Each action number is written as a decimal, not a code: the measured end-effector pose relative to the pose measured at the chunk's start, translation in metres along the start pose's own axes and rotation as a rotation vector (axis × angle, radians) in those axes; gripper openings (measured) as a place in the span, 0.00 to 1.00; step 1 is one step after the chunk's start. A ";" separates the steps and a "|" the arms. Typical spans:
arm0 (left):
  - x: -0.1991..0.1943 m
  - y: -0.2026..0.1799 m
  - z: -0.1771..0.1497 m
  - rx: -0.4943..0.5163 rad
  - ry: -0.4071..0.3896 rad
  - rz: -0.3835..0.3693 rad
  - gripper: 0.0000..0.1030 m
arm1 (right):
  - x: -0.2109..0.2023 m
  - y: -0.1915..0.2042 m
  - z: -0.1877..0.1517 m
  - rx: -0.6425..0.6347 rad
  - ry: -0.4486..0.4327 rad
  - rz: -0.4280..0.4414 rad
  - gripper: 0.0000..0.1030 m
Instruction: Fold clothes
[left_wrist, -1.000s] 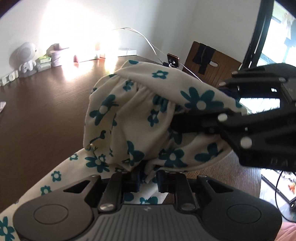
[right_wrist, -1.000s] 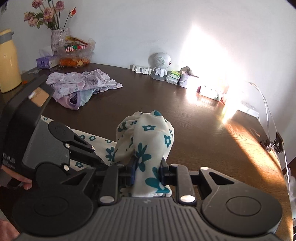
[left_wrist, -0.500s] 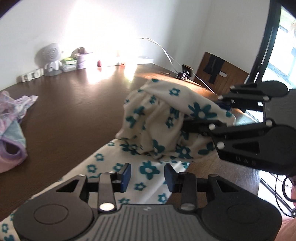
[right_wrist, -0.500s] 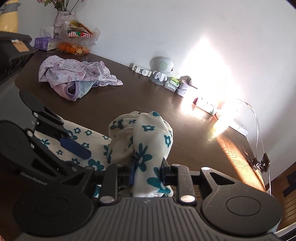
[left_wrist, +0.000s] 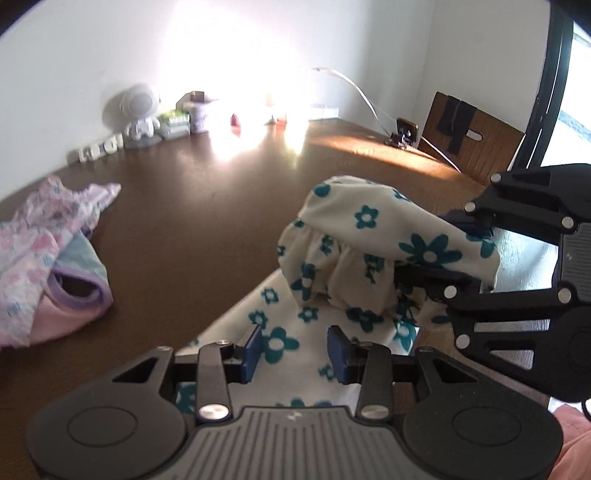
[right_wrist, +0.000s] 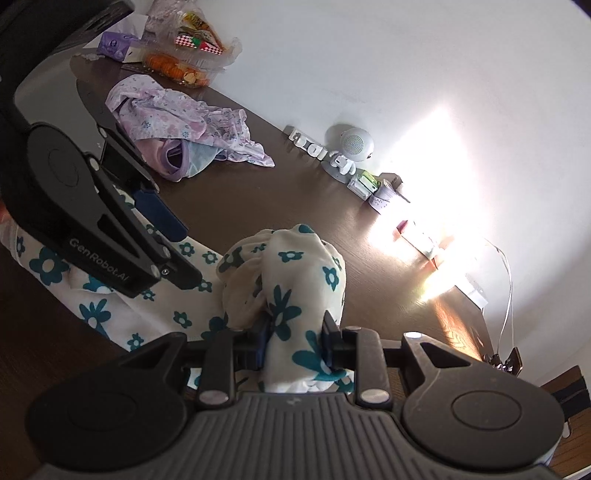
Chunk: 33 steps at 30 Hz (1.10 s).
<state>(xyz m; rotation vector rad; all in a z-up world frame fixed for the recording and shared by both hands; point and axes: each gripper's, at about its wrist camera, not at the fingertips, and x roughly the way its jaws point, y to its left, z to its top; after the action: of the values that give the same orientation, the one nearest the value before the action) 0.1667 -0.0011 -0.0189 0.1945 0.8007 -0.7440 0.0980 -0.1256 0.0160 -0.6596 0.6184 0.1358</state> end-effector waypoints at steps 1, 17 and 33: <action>0.001 0.002 -0.002 -0.011 0.006 -0.013 0.36 | 0.000 0.006 0.001 -0.020 -0.003 -0.006 0.27; -0.064 0.027 -0.007 -0.091 -0.118 -0.009 0.39 | 0.012 0.064 -0.004 -0.159 -0.043 0.082 0.40; -0.024 -0.038 0.062 0.066 -0.192 -0.010 0.22 | -0.043 -0.049 -0.047 0.353 -0.261 0.377 0.63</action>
<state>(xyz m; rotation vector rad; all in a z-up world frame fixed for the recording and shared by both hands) 0.1658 -0.0427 0.0459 0.1751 0.5958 -0.7859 0.0554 -0.1900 0.0377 -0.1734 0.4925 0.4459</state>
